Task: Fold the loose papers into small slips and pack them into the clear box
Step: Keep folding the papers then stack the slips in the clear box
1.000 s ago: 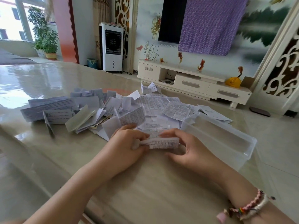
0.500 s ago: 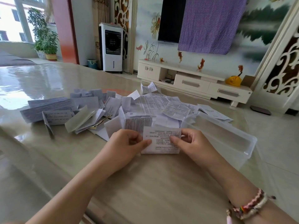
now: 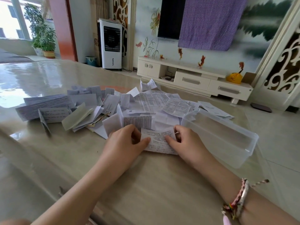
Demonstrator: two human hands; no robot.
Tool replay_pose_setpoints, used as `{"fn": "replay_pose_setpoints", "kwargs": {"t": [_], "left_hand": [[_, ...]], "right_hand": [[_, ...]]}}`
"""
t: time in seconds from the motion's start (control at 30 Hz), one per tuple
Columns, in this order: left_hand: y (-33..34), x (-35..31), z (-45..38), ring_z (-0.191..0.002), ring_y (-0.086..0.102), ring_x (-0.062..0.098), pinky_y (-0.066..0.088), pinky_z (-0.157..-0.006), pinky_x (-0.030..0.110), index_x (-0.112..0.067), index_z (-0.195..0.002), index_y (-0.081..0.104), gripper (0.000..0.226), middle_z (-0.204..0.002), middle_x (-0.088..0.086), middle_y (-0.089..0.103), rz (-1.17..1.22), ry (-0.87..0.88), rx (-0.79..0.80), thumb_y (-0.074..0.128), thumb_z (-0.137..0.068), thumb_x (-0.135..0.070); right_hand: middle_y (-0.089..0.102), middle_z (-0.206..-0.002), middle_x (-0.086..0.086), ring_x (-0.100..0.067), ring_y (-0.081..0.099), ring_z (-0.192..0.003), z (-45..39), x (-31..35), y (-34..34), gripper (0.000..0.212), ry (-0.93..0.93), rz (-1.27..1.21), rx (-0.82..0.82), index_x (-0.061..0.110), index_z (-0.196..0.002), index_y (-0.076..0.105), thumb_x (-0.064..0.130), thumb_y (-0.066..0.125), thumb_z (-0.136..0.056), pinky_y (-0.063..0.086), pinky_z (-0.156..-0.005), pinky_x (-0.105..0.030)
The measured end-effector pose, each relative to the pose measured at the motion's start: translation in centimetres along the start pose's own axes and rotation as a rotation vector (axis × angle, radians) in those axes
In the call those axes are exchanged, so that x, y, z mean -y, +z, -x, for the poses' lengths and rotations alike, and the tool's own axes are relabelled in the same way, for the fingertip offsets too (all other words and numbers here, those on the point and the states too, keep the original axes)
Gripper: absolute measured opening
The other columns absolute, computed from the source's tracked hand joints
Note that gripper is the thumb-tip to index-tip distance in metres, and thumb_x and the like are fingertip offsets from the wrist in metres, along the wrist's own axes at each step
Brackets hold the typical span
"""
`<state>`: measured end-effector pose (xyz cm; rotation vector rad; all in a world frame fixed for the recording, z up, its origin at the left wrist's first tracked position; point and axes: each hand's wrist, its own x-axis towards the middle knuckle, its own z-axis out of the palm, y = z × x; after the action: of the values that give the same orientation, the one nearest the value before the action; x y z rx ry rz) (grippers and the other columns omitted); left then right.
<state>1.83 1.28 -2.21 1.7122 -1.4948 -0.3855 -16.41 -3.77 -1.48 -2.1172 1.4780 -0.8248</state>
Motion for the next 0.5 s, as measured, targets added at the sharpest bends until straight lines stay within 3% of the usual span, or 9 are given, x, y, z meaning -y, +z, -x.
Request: {"fn": "replay_pose_setpoints", "kwargs": {"t": [0.07, 0.17, 0.27, 0.33, 0.43, 0.5], "left_hand": [[0.0, 0.0, 0.3, -0.09, 0.056, 0.02, 0.047, -0.084, 0.036, -0.025, -0.091, 0.054, 0.028, -0.087, -0.013, 0.061, -0.053, 0.014, -0.006, 0.069, -0.079, -0.045], [0.0, -0.3, 0.7, -0.105, 0.047, 0.024, 0.039, -0.097, 0.036, -0.036, -0.123, 0.049, 0.041, -0.107, -0.011, 0.055, -0.217, 0.058, 0.024, 0.06, -0.085, -0.047], [0.1, -0.5, 0.9, -0.097, 0.038, 0.019, 0.034, -0.097, 0.031, -0.045, -0.123, 0.056, 0.033, -0.101, -0.011, 0.044, -0.341, 0.12, 0.033, 0.049, -0.092, -0.05], [0.2, -0.5, 1.0, -0.091, 0.03, 0.016, 0.031, -0.096, 0.03, -0.047, -0.121, 0.058, 0.031, -0.094, -0.011, 0.036, -0.384, 0.133, 0.04, 0.046, -0.093, -0.051], [0.2, -0.5, 1.1, -0.093, 0.028, 0.016, 0.03, -0.098, 0.03, -0.047, -0.124, 0.056, 0.033, -0.095, -0.011, 0.033, -0.43, 0.153, 0.044, 0.044, -0.093, -0.053], [0.2, -0.5, 1.2, -0.098, 0.032, 0.017, 0.029, -0.099, 0.03, -0.047, -0.126, 0.054, 0.035, -0.096, -0.011, 0.032, -0.46, 0.17, 0.046, 0.043, -0.094, -0.053]], "right_hand": [[0.071, -0.082, 0.003, -0.013, 0.065, -0.077, 0.0, 0.0, 0.1, 0.007, 0.005, 0.01, 0.025, 0.022, -0.09, 0.059, 0.027, 0.064, -0.09, 0.052, -0.075, -0.034], [0.068, -0.081, 0.002, -0.014, 0.062, -0.075, 0.1, 0.1, 0.1, 0.013, 0.004, 0.041, 0.054, 0.023, -0.1, 0.056, 0.027, 0.064, -0.09, 0.05, -0.072, -0.032], [0.049, -0.067, 0.008, -0.005, 0.045, -0.061, 0.1, 0.2, 0.2, 0.028, -0.008, 0.112, 0.054, 0.025, -0.115, 0.049, 0.028, 0.062, -0.091, 0.036, -0.057, -0.022], [0.041, -0.065, 0.01, -0.004, 0.041, -0.061, 0.1, 0.4, 0.3, 0.034, -0.008, 0.161, 0.05, 0.025, -0.122, 0.044, 0.029, 0.06, -0.092, 0.03, -0.055, -0.021], [0.048, -0.075, 0.01, -0.017, 0.055, -0.08, 0.6, 1.1, 0.2, 0.04, -0.045, 0.32, 0.048, 0.024, -0.129, 0.036, 0.034, 0.054, -0.095, 0.037, -0.068, -0.03], [0.059, -0.1, 0.001, -0.023, 0.056, -0.105, 0.9, 1.4, 0.0, 0.043, -0.1, 0.473, 0.018, 0.021, -0.133, 0.033, 0.038, 0.048, -0.096, 0.04, -0.083, -0.033]]}}
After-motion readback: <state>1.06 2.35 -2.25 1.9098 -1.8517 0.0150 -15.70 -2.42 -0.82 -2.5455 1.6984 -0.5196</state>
